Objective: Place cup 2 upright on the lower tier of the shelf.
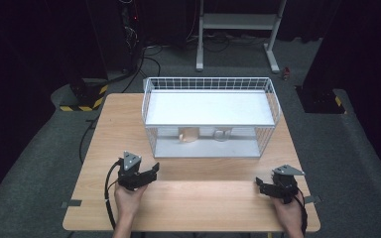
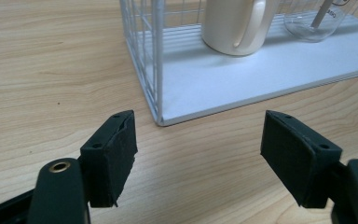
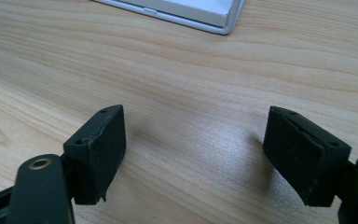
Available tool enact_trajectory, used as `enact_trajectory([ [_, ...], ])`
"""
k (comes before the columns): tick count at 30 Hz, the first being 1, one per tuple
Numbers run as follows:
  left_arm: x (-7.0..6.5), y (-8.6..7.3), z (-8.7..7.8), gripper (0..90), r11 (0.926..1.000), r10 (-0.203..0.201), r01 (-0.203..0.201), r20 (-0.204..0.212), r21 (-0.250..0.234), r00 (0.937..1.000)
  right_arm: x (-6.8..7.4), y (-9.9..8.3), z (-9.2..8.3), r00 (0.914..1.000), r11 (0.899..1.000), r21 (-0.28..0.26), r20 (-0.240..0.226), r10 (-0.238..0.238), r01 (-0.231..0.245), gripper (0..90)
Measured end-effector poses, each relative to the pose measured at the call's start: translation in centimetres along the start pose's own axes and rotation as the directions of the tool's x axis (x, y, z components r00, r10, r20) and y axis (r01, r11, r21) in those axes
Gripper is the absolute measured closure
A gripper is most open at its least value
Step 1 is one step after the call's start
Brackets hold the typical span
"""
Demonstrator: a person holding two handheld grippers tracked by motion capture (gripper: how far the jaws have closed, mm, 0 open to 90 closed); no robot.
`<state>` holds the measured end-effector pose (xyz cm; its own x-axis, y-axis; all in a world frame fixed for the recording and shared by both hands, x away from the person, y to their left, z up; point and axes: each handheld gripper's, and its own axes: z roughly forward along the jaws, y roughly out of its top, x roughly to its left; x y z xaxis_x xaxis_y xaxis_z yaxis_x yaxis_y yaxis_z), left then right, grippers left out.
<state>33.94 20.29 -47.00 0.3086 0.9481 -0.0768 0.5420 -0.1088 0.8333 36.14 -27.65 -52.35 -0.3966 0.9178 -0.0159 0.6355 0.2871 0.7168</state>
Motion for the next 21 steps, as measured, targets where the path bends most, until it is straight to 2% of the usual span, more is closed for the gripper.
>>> enact_trajectory([
  [8, 1.1, -0.8, 0.0, 26.9, 0.9997, -0.018, 0.018, -0.022, 0.016, 0.9996, 0.0, 0.0, 0.0, 1.0, 1.0, 0.0, 0.0, 0.0, 0.0, 21.3],
  [21, 2.0, -1.9, 0.5, 27.1, 0.9987, -0.039, 0.041, -0.054, 0.031, 0.9978, 0.0, 0.0, 0.0, 1.0, 1.0, 0.0, 0.0, 0.0, 0.0, 21.3],
])
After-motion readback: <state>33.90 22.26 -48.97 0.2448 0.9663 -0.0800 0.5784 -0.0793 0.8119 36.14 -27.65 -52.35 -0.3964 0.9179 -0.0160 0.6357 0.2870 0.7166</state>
